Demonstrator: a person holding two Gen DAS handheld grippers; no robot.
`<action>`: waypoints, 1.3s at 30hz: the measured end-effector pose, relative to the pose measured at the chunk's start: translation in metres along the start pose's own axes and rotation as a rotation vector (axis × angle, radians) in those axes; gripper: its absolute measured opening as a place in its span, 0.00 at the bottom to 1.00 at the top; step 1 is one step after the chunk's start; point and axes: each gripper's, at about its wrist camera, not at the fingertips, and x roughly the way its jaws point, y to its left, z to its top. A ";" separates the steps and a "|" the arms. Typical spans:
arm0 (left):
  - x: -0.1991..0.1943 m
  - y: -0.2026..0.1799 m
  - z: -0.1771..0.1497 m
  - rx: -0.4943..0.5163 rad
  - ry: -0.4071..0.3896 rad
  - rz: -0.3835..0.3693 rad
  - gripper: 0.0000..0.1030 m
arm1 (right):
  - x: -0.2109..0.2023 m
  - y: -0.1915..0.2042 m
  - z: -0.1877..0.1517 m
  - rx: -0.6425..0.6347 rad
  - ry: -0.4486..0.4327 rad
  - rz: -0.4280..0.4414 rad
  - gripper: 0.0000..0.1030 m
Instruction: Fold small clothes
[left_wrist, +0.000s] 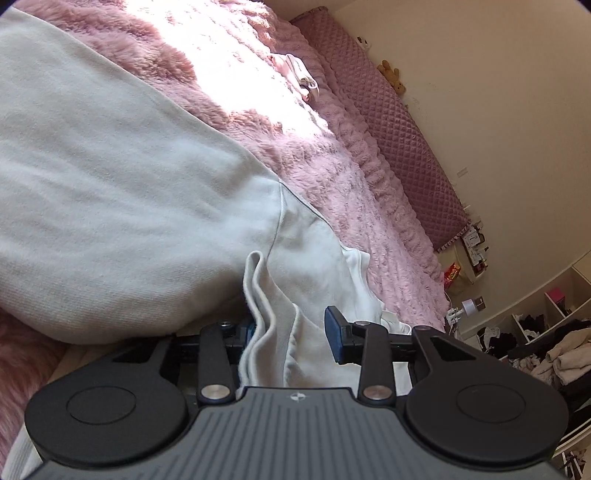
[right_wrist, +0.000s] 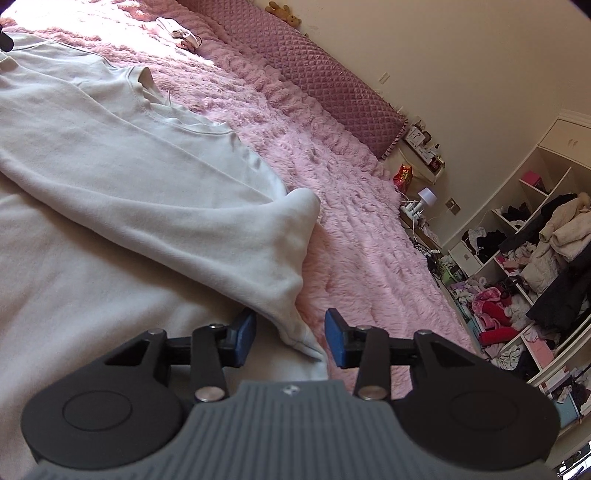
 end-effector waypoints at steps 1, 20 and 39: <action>0.003 -0.005 0.002 0.012 0.000 -0.017 0.30 | 0.002 0.000 0.002 0.001 0.001 -0.002 0.35; -0.030 0.011 0.027 0.021 -0.106 0.083 0.53 | 0.005 -0.002 0.003 0.051 0.066 0.007 0.15; -0.305 0.150 0.056 -0.296 -0.531 0.433 0.70 | -0.125 0.094 0.114 0.110 -0.200 0.389 0.33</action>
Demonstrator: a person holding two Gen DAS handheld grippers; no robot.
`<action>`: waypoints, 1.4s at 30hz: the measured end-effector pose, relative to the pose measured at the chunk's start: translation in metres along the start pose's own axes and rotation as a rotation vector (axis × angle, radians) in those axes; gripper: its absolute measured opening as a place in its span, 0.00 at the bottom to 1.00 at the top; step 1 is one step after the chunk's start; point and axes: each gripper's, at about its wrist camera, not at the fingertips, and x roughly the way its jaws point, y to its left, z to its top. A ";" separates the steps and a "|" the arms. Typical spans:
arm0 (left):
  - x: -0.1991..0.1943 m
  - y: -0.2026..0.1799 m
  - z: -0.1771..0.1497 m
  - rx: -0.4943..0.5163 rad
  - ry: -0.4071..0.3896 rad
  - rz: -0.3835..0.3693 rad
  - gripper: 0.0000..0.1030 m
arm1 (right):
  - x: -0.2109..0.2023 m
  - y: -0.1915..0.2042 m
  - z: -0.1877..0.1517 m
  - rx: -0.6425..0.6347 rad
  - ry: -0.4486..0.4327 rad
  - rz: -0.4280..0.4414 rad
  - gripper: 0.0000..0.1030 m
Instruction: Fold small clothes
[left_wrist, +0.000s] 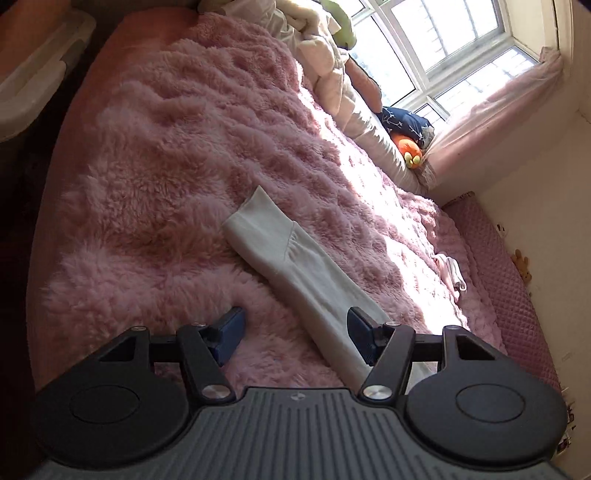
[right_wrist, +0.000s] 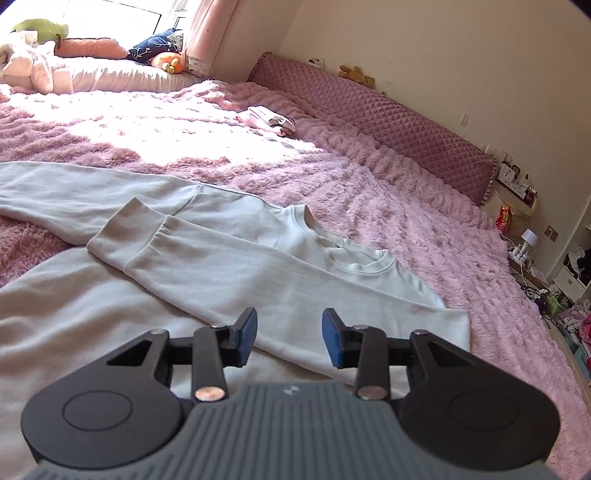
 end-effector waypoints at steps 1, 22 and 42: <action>0.005 0.007 0.005 -0.034 -0.013 -0.003 0.70 | 0.000 0.007 0.004 -0.007 -0.006 0.007 0.34; 0.028 -0.096 0.019 -0.043 -0.028 -0.488 0.06 | -0.007 0.012 0.003 -0.037 0.017 0.004 0.40; 0.053 -0.324 -0.301 0.296 0.538 -0.890 0.06 | -0.051 -0.132 -0.094 0.133 0.113 -0.176 0.42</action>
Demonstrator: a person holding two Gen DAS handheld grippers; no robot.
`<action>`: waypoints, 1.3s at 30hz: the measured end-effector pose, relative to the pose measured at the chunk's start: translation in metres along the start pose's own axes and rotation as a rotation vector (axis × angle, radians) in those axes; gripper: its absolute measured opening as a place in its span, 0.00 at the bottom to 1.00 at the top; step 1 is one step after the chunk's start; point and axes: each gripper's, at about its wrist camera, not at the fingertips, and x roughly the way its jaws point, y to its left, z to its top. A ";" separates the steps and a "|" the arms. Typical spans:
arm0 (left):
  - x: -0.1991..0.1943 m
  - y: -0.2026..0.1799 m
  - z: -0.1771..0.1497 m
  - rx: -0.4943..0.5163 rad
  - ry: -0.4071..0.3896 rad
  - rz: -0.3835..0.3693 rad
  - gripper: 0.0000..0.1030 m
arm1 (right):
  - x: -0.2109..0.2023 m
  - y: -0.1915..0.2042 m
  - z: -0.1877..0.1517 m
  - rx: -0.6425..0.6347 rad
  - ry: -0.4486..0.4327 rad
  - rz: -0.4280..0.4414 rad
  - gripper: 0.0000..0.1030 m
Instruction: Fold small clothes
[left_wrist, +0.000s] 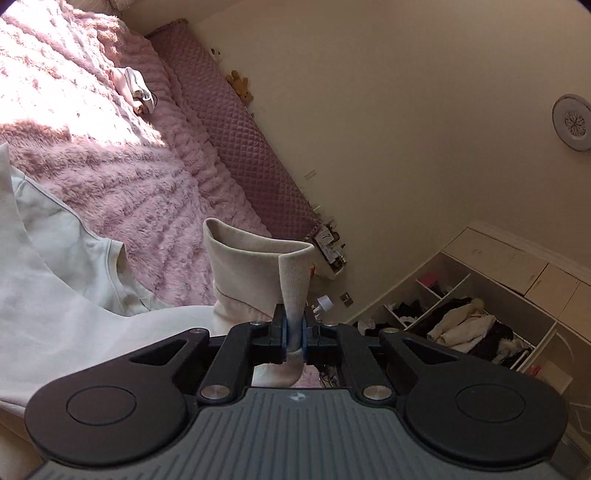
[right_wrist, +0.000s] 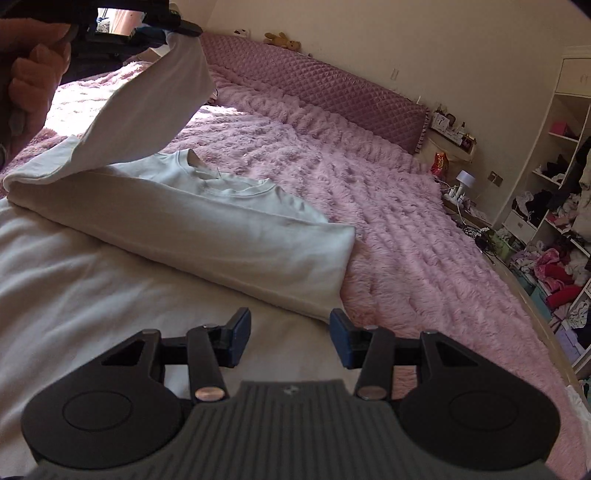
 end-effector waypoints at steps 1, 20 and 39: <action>0.016 0.005 -0.020 0.027 0.056 0.034 0.06 | 0.001 -0.007 -0.006 0.011 0.009 -0.008 0.42; -0.023 -0.040 -0.044 0.521 0.331 0.118 0.64 | 0.034 -0.074 -0.006 0.308 -0.027 0.078 0.41; -0.093 0.085 0.011 1.201 0.580 0.635 0.56 | 0.178 -0.070 0.029 0.732 0.145 0.388 0.42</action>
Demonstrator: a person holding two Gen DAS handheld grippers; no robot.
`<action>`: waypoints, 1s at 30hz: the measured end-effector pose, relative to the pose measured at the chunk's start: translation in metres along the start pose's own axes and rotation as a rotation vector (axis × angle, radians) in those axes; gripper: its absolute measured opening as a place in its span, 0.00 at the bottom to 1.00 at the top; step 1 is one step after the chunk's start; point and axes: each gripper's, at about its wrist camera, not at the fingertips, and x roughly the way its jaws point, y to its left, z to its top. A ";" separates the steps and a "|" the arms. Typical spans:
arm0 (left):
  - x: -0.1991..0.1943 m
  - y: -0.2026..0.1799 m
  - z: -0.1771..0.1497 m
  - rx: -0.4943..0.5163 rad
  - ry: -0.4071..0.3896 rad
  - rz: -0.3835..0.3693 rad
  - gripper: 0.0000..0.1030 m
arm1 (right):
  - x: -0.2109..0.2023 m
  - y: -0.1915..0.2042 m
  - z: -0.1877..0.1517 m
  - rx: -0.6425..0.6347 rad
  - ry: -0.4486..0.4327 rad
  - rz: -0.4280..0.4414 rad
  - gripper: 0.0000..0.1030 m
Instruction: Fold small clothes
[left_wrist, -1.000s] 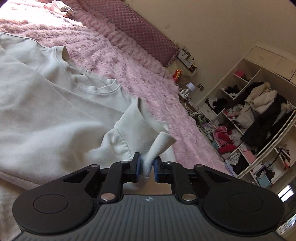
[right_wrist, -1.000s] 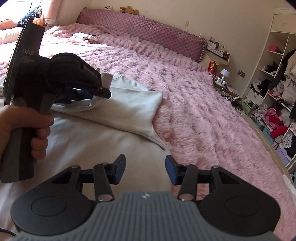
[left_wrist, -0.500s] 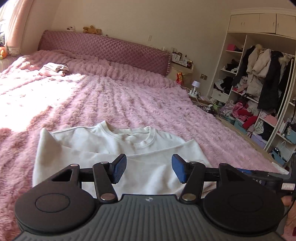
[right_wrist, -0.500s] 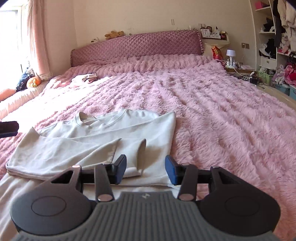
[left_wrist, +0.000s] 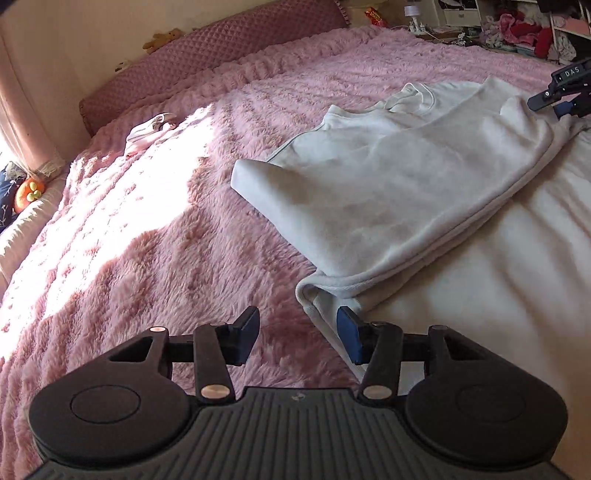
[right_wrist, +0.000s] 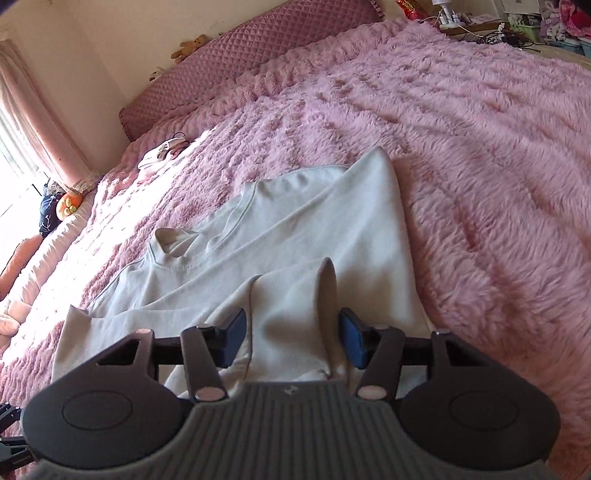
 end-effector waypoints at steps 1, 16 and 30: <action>0.001 -0.003 0.003 0.028 -0.004 0.008 0.56 | 0.001 0.002 0.000 -0.017 0.010 0.001 0.34; 0.005 -0.011 0.003 0.106 -0.086 0.041 0.03 | -0.032 0.020 0.016 -0.093 -0.097 -0.007 0.01; 0.001 -0.043 0.002 -0.057 -0.024 0.094 0.03 | -0.034 -0.030 -0.018 -0.029 -0.068 -0.174 0.05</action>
